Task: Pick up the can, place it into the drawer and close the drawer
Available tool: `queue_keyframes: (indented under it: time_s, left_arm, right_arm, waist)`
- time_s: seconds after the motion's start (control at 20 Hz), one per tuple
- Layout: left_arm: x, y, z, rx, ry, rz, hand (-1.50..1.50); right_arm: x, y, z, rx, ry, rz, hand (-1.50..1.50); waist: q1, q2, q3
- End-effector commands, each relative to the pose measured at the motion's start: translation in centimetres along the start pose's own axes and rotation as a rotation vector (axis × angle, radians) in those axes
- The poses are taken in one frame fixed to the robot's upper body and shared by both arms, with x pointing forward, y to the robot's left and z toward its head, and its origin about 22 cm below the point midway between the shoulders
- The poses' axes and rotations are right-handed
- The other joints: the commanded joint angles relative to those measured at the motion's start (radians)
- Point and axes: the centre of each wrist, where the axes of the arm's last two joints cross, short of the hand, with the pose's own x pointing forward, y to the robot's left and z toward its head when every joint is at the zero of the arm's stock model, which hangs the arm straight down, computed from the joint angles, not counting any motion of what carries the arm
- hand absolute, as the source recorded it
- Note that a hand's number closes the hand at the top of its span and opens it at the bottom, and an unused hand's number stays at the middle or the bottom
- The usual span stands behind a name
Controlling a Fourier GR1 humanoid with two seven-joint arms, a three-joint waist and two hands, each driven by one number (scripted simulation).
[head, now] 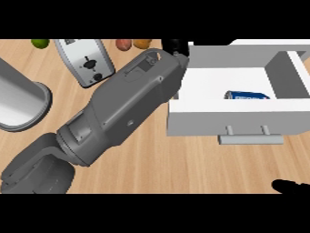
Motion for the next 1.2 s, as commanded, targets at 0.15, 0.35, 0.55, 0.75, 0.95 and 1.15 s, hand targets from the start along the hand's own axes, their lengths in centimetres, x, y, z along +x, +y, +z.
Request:
queue_keyframes:
  time_s: [0.15,0.35,0.55,0.75,0.95,1.15]
  left_arm:
    - [-0.3,2.2,-1.1,0.020,0.015,-0.008,-1.50]
    - [0.2,0.5,0.1,0.038,0.011,-0.026,-1.50]
    - [1.3,2.6,-1.0,0.017,0.024,-0.039,-1.50]
    - [2.1,4.1,-1.4,0.024,-0.001,-0.037,-1.50]
    - [1.5,7.7,-2.1,0.062,0.007,-0.032,-1.50]
    - [2.7,8.0,-1.7,0.062,0.019,-0.024,-1.50]
  right_arm:
    - [0.1,4.2,-5.2,0.021,-0.015,0.140,-1.50]
    - [-1.4,7.8,-7.8,0.080,-0.056,0.263,-1.50]
    - [-2.2,9.8,-10.9,0.143,-0.035,0.336,-1.50]
    - [-4.3,11.7,-12.6,0.211,-0.050,0.471,-1.50]
    - [-7.1,14.2,-12.2,0.225,-0.016,0.535,-1.50]
    - [-7.4,16.9,-14.9,0.224,0.028,0.567,-1.50]
  waist:
    - [0.019,-0.008,-0.001]
    - [0.037,-0.010,0.000]
    - [0.043,-0.013,-0.001]
    - [0.056,-0.012,-0.001]
    - [0.049,-0.010,0.000]
    - [0.053,-0.011,0.000]
